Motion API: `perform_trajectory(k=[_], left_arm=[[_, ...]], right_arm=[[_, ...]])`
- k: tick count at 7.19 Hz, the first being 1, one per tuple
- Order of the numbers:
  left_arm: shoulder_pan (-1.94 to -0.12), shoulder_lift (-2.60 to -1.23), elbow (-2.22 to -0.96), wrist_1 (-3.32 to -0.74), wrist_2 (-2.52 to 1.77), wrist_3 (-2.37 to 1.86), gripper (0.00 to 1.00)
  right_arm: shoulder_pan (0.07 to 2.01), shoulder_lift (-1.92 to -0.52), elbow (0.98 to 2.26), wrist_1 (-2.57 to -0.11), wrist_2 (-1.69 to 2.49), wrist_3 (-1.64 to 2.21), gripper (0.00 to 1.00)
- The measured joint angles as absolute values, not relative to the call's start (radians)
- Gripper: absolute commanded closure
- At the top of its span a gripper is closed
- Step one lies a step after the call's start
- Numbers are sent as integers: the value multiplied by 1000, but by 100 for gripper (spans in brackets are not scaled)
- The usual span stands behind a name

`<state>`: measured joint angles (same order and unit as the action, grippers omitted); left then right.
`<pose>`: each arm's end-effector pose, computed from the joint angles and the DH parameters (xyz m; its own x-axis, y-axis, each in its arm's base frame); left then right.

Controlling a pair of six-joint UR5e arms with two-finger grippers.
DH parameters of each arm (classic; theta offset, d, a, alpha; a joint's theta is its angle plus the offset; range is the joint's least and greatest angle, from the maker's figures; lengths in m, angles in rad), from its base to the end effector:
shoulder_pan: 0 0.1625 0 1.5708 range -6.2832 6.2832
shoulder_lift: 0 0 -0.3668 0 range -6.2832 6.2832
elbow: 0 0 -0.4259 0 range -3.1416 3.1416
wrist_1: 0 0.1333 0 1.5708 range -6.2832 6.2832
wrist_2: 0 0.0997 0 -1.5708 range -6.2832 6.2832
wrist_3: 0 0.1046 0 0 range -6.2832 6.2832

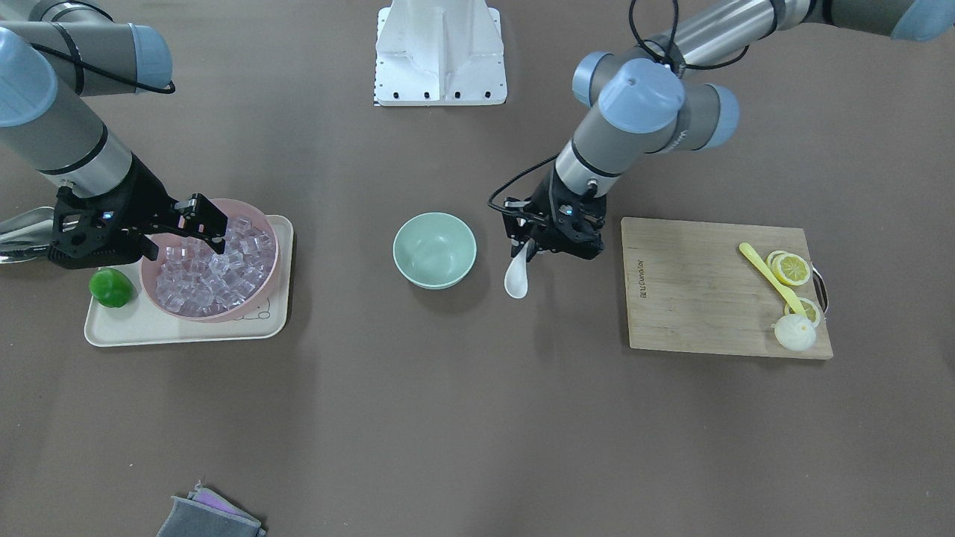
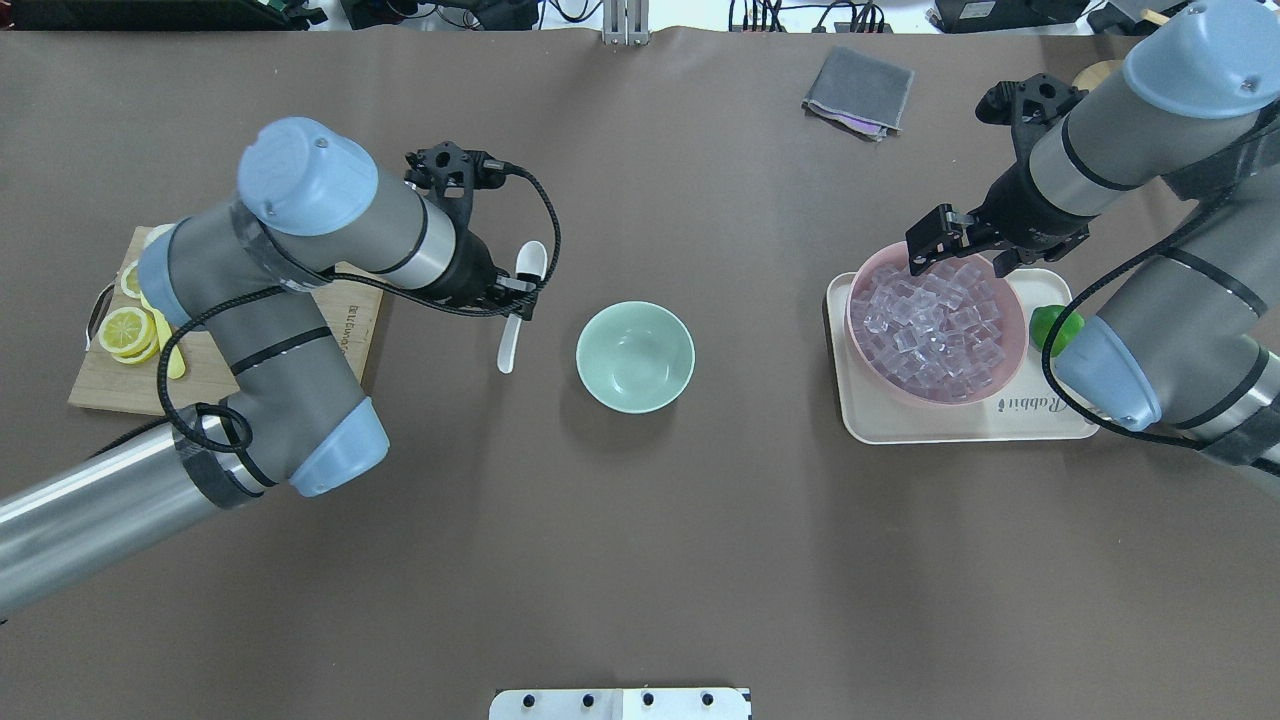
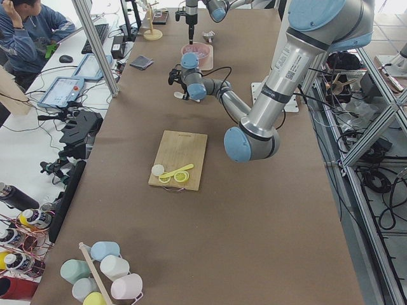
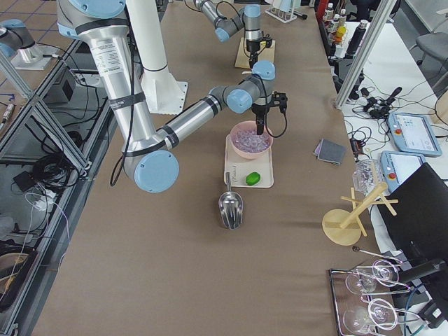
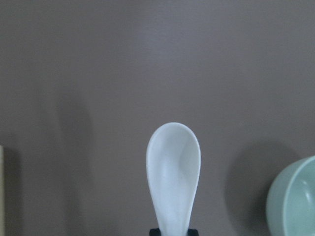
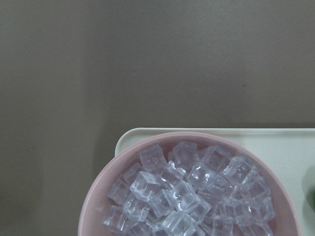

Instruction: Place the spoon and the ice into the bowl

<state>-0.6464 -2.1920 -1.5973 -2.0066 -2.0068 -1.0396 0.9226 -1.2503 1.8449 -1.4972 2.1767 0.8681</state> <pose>0.4920 -0.4829 0.1601 0.4479 0.2372 -0.8620 0.0246 0.9605 0.2771 -0.3034 -0.5227 0.2778 0.6475 -0.0250 0.7617 -0.0312 0.9978 0.0593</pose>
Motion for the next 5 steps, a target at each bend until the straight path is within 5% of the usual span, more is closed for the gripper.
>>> perform_trajectory(k=[3,4,5], left_arm=[[-573,-2262,-1567,-1998,-1954,-1084,100],[-547,-2284,-1548,-1999,-1914,-1085,12],[-531,-2303,-1534,-2000,-1886,-1086,3]], right_arm=[[909,-1250,1837,-1497,2166,870,1],[906,-1246,1831,-1497,2165,870,1],[903,-1241,1821,-1497,2165,871,2]])
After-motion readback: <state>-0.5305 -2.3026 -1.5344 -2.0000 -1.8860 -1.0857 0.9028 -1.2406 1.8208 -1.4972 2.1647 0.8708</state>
